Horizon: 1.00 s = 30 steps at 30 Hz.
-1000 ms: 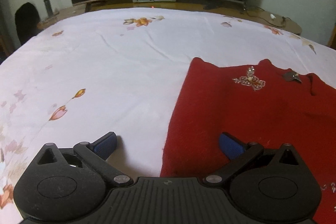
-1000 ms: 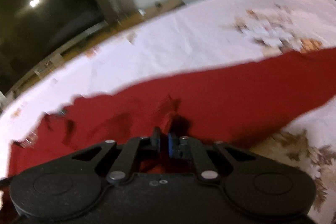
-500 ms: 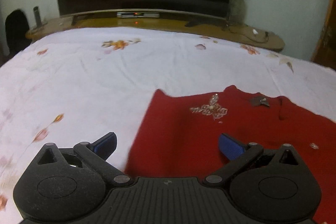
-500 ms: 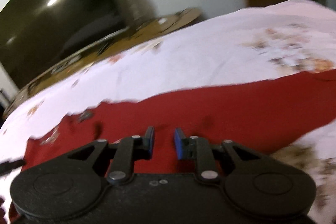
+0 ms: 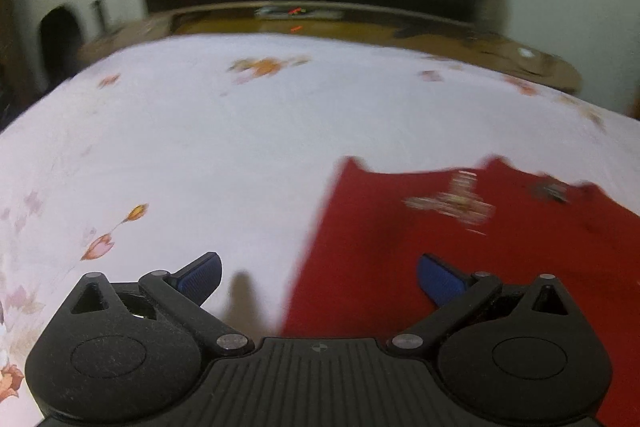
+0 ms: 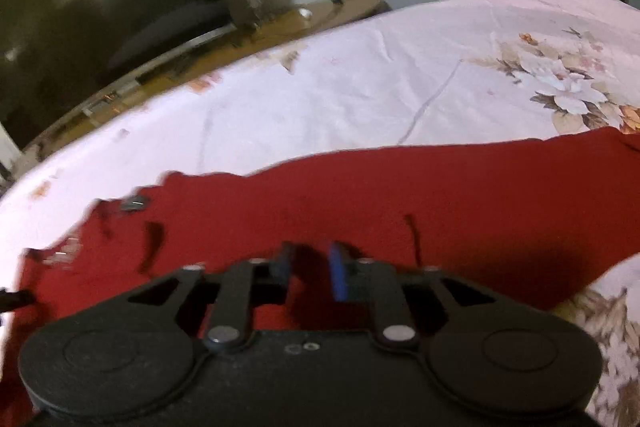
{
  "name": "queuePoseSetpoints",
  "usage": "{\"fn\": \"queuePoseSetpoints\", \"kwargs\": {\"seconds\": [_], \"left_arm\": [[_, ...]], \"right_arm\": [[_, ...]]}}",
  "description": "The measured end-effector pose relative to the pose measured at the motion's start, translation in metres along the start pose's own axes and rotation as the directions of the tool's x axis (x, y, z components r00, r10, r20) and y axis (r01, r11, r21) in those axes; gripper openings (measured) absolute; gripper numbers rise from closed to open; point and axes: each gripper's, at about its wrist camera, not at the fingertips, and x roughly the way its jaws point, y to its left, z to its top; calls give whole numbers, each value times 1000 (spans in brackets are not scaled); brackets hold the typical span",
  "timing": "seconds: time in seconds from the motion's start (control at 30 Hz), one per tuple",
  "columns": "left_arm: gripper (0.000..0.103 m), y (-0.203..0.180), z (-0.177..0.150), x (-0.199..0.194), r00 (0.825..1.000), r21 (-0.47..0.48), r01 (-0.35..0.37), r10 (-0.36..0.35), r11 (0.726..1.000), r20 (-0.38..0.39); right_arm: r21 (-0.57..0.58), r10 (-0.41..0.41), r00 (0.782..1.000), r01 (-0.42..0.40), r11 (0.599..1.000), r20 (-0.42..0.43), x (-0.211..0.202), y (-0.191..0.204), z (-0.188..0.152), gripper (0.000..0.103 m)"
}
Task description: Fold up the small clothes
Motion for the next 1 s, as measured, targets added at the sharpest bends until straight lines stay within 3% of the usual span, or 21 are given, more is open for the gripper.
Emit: {"fn": "queuePoseSetpoints", "kwargs": {"seconds": [0.1,0.2,0.27,0.33,0.5,0.83,1.0], "left_arm": [[103,-24,-5,-22,996,53,86,-86,995,8],[103,-49,-17,-27,983,97,177,-172,979,-61],[103,-62,-25,-25,980,126,182,-169,975,-107],[103,-69,-25,-34,973,115,223,-213,968,-95],[103,-99,-17,-47,953,122,299,-289,946,-90],[103,-176,-23,-49,927,201,372,-352,906,-126],[103,-199,-25,-41,926,229,375,-350,898,-141]], "right_arm": [[-18,22,999,-21,1000,29,-19,4,-9,32],[-55,-19,997,15,998,-76,-6,1,-19,28],[-18,-5,998,4,1000,-60,-17,-6,-19,29],[30,-7,1000,8,1000,-23,-33,-15,-15,37],[76,-95,995,93,993,16,-56,-57,-8,39],[236,-284,959,272,933,18,-73,-160,2,40],[294,-353,936,336,895,4,-69,-196,6,41]]}}
